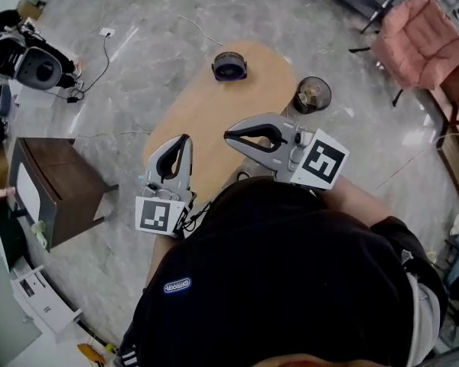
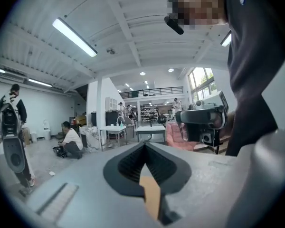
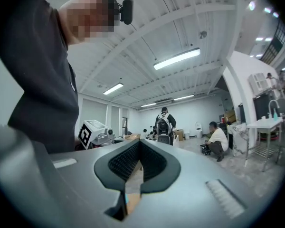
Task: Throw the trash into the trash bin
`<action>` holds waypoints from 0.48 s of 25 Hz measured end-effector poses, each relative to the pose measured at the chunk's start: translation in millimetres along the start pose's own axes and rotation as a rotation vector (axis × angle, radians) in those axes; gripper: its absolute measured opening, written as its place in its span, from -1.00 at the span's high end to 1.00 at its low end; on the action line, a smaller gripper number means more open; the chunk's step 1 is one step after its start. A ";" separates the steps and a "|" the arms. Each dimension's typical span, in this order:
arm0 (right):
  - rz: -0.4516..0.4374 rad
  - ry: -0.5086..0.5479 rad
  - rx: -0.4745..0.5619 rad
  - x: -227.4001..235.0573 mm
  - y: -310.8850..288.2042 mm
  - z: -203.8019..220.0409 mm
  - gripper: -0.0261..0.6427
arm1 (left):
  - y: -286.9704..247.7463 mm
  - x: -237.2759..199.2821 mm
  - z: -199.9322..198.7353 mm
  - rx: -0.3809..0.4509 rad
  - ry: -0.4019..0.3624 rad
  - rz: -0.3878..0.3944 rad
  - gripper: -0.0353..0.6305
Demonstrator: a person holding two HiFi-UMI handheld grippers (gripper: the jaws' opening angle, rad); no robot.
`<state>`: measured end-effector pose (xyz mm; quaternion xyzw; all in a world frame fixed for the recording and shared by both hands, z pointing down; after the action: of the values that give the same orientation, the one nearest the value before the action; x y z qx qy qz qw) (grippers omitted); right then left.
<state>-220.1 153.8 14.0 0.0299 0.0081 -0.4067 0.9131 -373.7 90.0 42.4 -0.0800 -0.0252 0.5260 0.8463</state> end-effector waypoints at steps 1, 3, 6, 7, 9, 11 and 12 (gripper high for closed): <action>0.029 0.006 -0.006 1.2 3.7 1.7 0.83 | -7.3 -0.6 0.8 -0.009 -0.006 0.031 0.89; 0.089 0.012 -0.015 1.3 20.0 4.1 0.83 | -24.0 10.4 -1.3 -0.012 -0.013 0.097 0.89; 0.184 0.012 -0.028 0.2 60.4 3.8 0.83 | -53.2 48.2 -11.7 0.019 -0.067 0.216 0.89; 0.211 0.013 -0.032 0.5 72.8 2.9 0.83 | -61.6 60.1 -15.2 0.032 -0.084 0.250 0.89; 0.250 0.017 -0.035 2.4 91.3 0.8 0.83 | -74.3 78.1 -20.8 0.052 -0.095 0.298 0.89; 0.269 0.020 -0.036 6.4 104.1 -0.9 0.83 | -82.9 89.9 -23.5 0.057 -0.097 0.321 0.89; 0.273 0.021 -0.036 9.0 109.9 -1.4 0.83 | -86.2 94.4 -23.5 0.053 -0.098 0.324 0.89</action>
<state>-132.4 220.5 17.5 0.0185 0.0208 -0.2780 0.9602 -252.3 134.5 29.3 -0.0347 -0.0394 0.6592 0.7501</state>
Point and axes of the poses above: the fingertips, and each gripper's own axes: y backward along the fingers, x to its right, z out of its underside, the point moved 6 cm from there along y, backward along the fingers, and after that the axes turned 5 degrees about y, right-handed, at the moved point
